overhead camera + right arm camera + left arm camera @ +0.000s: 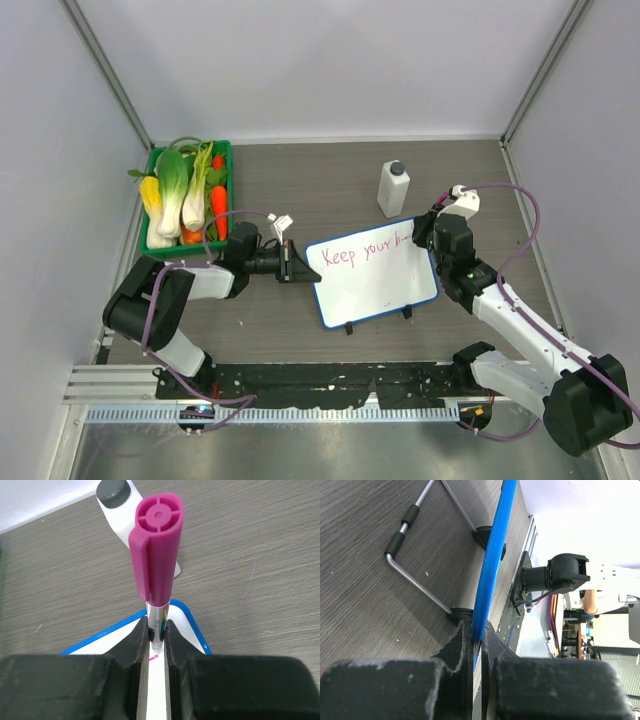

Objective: Write a sentence on the whiteboard
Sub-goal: Write on the whiteboard with the whiteboard.

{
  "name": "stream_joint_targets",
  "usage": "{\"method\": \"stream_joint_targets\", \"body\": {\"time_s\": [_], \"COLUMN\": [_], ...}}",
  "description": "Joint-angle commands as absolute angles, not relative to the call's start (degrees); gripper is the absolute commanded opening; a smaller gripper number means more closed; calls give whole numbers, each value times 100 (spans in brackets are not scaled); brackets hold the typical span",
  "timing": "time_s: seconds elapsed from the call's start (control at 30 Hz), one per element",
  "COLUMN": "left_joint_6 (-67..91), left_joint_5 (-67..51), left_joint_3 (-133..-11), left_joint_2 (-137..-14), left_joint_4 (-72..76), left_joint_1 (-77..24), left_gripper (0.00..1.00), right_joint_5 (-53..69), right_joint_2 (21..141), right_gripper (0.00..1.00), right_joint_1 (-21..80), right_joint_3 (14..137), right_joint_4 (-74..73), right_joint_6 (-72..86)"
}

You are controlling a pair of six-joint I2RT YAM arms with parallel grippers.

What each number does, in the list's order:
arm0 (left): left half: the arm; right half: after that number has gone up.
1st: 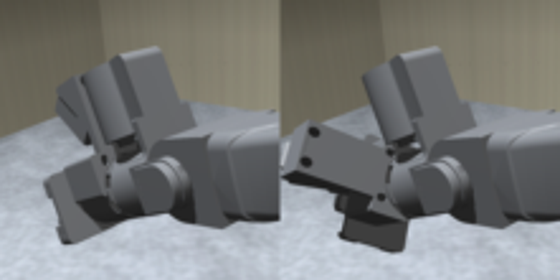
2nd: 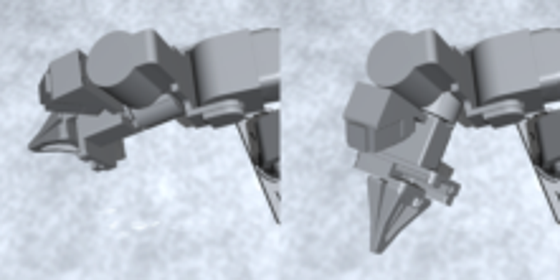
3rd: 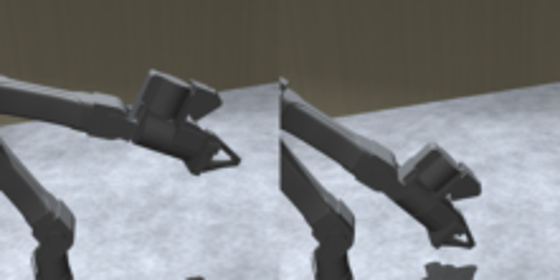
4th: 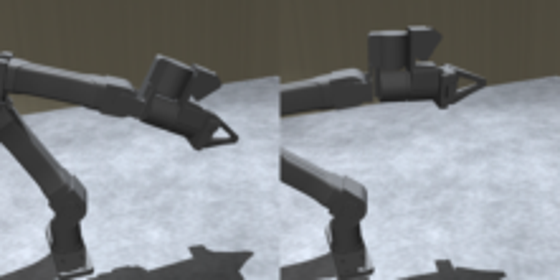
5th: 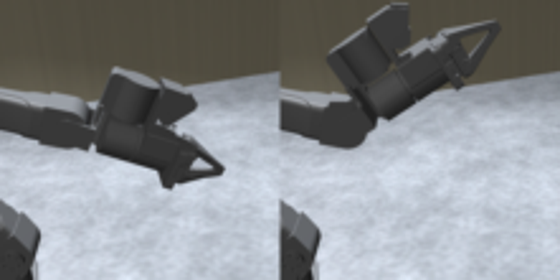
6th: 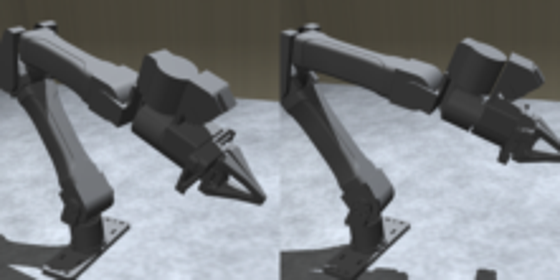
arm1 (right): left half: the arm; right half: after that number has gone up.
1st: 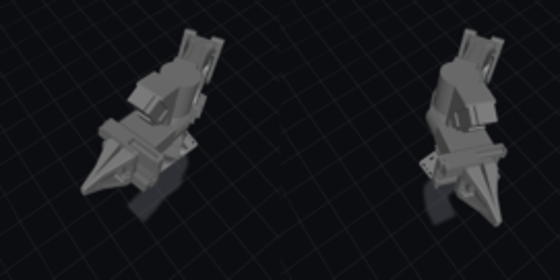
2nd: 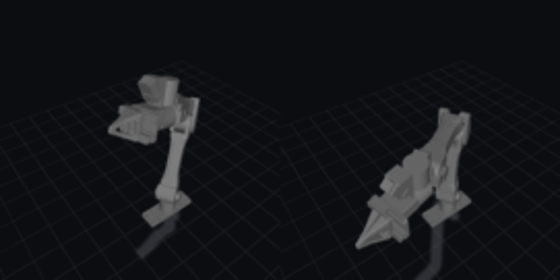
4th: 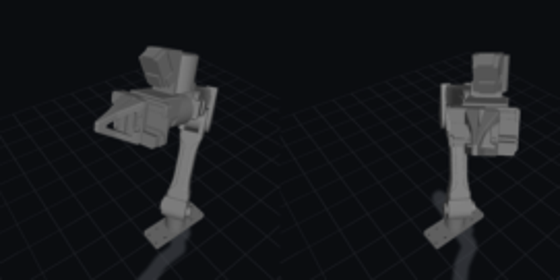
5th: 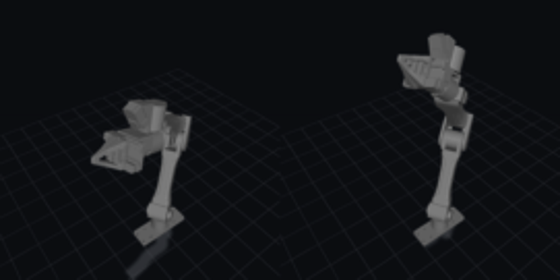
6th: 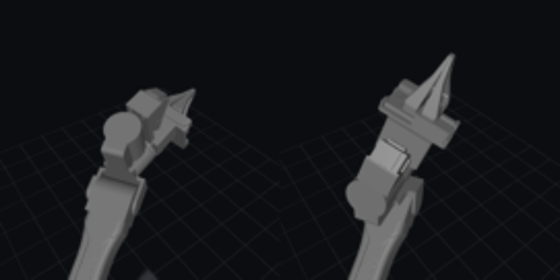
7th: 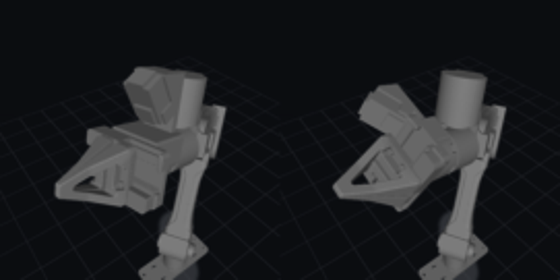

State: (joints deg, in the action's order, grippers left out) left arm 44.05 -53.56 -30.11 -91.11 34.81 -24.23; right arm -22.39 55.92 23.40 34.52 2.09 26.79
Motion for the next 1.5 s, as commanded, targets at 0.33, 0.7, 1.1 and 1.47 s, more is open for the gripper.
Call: {"method": "stream_joint_targets", "body": {"time_s": [0.33, 0.7, 1.1, 1.47], "left_joint_6": [4122, 4131, 4140, 4140], "left_joint_5": [-5159, -5150, -5168, -5159], "left_joint_3": [-2927, -2944, -2944, -2953], "left_joint_2": [-9132, -9176, -9193, -9193], "left_joint_4": [2971, 2988, 2997, 3006], "left_joint_1": [-2549, -2558, -2575, -2584], "left_gripper": [0, 0, 0, 0], "right_joint_5": [-2005, -1793, -2012, -2268], "right_joint_2": [5651, 5485, 5273, 5379], "right_gripper": [1, 1, 2, 2], "right_joint_1": [2311, 2303, 2312, 2312], "right_joint_3": [3595, 3349, 3173, 3445], "right_joint_4": [527, 194, 35, 53], "right_joint_6": [2725, 2751, 2716, 2672]}}
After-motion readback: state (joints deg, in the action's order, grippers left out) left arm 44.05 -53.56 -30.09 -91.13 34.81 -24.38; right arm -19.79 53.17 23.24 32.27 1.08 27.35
